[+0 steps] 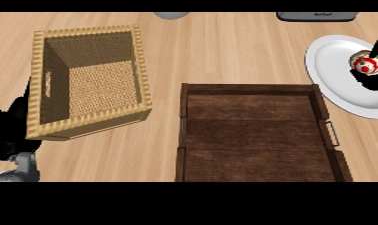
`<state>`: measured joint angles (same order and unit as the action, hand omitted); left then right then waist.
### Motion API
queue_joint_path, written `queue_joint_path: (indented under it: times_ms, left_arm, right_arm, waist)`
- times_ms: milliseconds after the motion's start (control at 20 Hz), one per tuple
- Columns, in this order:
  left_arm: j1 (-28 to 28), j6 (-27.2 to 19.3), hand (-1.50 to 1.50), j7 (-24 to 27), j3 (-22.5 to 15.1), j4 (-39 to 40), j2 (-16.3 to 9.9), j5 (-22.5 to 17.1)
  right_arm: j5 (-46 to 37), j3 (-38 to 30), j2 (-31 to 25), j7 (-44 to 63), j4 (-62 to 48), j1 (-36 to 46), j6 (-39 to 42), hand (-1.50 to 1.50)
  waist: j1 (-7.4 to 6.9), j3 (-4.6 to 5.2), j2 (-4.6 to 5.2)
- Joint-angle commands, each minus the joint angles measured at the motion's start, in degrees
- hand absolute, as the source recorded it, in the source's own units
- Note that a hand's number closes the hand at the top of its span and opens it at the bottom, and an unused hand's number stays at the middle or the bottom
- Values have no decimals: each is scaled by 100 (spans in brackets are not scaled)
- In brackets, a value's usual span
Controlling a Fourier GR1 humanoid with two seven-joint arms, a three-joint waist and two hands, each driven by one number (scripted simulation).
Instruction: Pick the cupcake from the tray and place it in the plate
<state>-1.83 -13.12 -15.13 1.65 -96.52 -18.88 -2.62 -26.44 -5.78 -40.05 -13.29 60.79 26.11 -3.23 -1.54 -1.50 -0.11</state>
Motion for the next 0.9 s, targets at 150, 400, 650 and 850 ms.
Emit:
queue_joint_path:
  times_ms: [150,400,650,850]
  left_arm:
    - [133,186,0,-162,-749,490,555,108]
    - [186,290,0,-93,-669,475,585,47]
    - [-26,220,0,-102,-815,532,741,215]
    - [132,362,0,-37,-716,517,692,144]
  right_arm:
    - [-223,47,-314,-610,-1331,246,321,150]
    - [-322,247,-279,-847,-2192,532,874,150]
    - [-718,639,-297,-914,-2902,837,1382,-150]
    - [-686,594,-314,-1672,-3264,1051,1510,-150]
  waist:
    - [2,134,159]
    - [-109,134,176]
    - [-139,129,235]
    - [-160,123,200]
